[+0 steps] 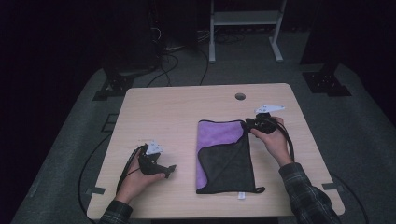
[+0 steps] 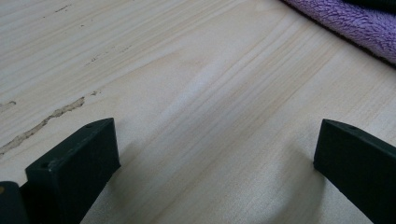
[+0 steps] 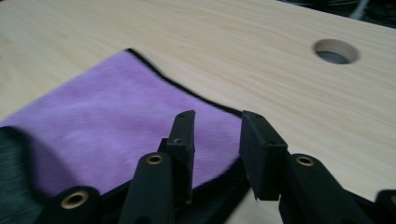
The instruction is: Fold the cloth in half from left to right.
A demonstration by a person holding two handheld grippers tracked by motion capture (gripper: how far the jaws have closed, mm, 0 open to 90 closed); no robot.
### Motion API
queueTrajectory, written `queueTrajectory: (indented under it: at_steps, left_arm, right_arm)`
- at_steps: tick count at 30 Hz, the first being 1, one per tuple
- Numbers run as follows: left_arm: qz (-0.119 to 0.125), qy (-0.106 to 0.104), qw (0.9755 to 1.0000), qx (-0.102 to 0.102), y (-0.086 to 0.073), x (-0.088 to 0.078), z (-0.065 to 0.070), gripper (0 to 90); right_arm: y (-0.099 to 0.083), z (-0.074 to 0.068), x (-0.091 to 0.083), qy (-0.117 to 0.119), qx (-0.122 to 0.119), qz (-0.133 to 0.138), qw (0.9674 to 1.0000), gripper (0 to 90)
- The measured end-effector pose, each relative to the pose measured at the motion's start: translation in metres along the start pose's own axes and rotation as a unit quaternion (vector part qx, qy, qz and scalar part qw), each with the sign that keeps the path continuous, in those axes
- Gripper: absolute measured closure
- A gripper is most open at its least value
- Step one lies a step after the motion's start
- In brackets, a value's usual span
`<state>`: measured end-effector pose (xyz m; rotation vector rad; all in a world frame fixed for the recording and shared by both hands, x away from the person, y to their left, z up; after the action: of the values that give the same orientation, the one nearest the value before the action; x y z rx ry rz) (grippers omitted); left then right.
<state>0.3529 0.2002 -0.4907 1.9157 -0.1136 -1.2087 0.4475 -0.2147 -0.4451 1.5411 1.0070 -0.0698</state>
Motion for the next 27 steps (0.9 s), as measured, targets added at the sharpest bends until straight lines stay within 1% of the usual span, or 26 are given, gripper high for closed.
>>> queueTrajectory:
  at_steps: [2,4,6,9,11,15,17,18,22,24,27]
  left_arm:
    - [0.000,0.000,1.0000,0.000,0.000,0.000,0.000,0.0]
    - [0.000,0.000,1.0000,0.000,0.000,0.000,0.000,0.0]
    - [0.000,0.000,1.0000,0.000,0.000,0.000,0.000,0.0]
    - [0.000,0.000,1.0000,0.000,0.000,0.000,0.000,0.0]
    - [0.001,0.000,1.0000,-0.001,0.000,0.000,0.000,0.0]
    - [0.001,0.000,1.0000,-0.001,0.000,0.000,0.000,0.0]
    - [0.001,0.000,1.0000,-0.002,0.000,0.000,0.000,0.0]
    - [0.002,0.000,1.0000,-0.002,0.000,0.000,0.000,0.0]
    - [0.001,0.000,1.0000,-0.002,0.000,0.000,0.000,0.0]
    - [0.001,0.000,1.0000,-0.001,0.000,0.000,0.000,0.0]
    - [0.001,0.000,1.0000,-0.001,0.000,0.000,0.000,0.0]
  right_arm:
    - [-0.001,-0.010,-0.003,0.011,-0.009,-0.006,0.9999,62.4]
    - [-0.002,-0.020,-0.005,0.023,-0.017,-0.005,0.9996,61.4]
    - [-0.004,-0.029,-0.006,0.039,-0.020,-0.010,0.9990,59.9]
    - [-0.007,-0.043,-0.004,0.060,-0.028,-0.016,0.9977,58.5]
    - [-0.009,-0.052,-0.002,0.069,-0.035,-0.023,0.9968,57.2]
    - [-0.012,-0.073,0.007,0.096,-0.042,-0.033,0.9939,54.4]
    - [-0.014,-0.084,0.012,0.113,-0.045,-0.040,0.9918,53.8]
    - [-0.015,-0.089,0.014,0.117,-0.048,-0.042,0.9910,53.7]
    - [-0.020,-0.108,0.026,0.130,-0.060,-0.054,0.9882,51.8]
    - [-0.023,-0.118,0.033,0.133,-0.060,-0.060,0.9874,47.9]
    - [-0.028,-0.130,0.042,0.138,-0.067,-0.069,0.9857,44.7]
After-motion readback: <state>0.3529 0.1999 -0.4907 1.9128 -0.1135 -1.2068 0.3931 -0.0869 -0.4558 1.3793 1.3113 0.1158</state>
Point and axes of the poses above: each handheld gripper's, and its own axes: x roughly forward along the jaws, y roughly out of its top, z roughly to its right, the point moved 1 cm from there along x, roughly forward along the jaws, and after that the axes turned 13 degrees about x, right-handed, at the moved point
